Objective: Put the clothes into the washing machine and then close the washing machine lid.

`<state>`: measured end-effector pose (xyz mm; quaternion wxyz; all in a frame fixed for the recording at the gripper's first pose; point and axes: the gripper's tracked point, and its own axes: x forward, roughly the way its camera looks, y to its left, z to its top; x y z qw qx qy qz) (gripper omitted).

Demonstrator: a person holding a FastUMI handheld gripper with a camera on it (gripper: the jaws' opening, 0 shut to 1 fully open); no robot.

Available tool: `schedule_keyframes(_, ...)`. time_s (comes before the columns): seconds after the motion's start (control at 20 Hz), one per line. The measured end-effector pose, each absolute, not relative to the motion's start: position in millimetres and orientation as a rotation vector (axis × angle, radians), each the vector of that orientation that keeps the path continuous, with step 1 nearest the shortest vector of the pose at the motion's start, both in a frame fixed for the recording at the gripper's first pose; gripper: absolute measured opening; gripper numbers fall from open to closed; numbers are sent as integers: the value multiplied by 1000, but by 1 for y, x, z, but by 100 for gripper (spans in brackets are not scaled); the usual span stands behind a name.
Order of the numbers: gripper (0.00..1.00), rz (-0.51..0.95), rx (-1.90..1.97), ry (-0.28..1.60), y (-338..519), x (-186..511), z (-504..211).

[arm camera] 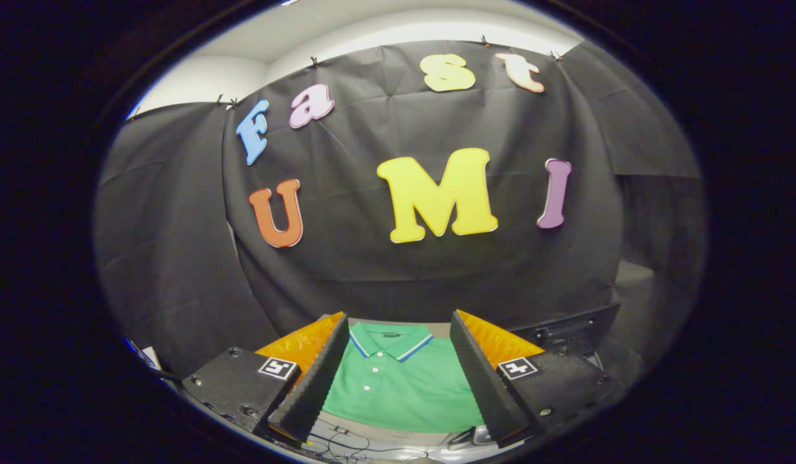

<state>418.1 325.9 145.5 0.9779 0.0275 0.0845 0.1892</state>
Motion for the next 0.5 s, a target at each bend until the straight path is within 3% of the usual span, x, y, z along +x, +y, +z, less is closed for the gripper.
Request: schedule_keyframes(0.5,98,378,-28,420,403,504,37)
